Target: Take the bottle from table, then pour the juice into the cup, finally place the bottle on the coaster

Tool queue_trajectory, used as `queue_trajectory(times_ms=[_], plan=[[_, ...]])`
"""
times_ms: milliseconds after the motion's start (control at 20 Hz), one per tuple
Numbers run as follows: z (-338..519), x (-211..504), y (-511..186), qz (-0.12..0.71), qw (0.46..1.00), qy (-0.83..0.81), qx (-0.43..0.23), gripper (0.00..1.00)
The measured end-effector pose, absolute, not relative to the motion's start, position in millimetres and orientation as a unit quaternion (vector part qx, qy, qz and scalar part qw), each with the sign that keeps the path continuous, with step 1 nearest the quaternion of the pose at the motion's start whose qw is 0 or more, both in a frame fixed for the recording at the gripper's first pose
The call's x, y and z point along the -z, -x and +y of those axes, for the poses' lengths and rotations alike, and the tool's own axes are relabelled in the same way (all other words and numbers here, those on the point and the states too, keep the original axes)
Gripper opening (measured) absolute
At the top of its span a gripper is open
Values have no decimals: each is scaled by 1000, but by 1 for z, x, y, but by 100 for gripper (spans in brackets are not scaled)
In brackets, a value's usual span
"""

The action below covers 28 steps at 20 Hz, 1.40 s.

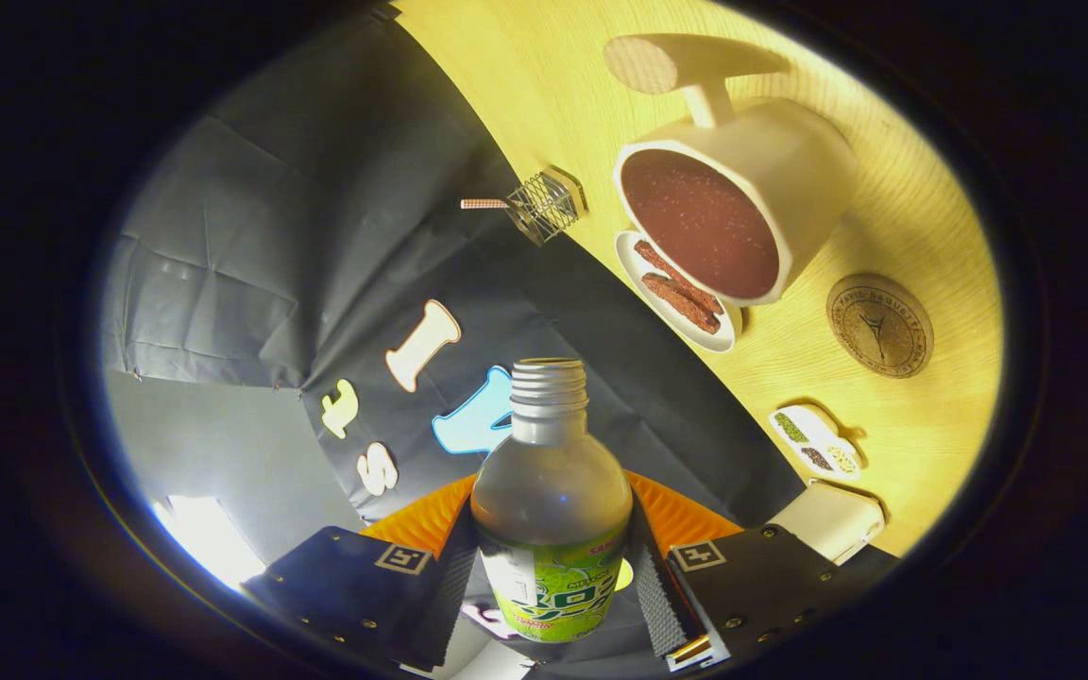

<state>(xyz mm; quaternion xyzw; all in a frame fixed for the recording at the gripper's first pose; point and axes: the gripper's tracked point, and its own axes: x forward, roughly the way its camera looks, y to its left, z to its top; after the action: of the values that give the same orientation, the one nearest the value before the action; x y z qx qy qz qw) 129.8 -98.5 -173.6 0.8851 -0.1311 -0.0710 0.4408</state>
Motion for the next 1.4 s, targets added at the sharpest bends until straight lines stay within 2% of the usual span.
queue_trajectory(times_ms=[350,700,900,1100,1400], plan=[[-95,175,-129,-129,445,-883,71,77],[-91,180,-126,-118,482,-865,77,77],[-85,186,-121,-97,536,-833,92,77],[-78,187,-117,-64,621,-774,109,77],[-58,177,-118,-38,712,-693,105,77]])
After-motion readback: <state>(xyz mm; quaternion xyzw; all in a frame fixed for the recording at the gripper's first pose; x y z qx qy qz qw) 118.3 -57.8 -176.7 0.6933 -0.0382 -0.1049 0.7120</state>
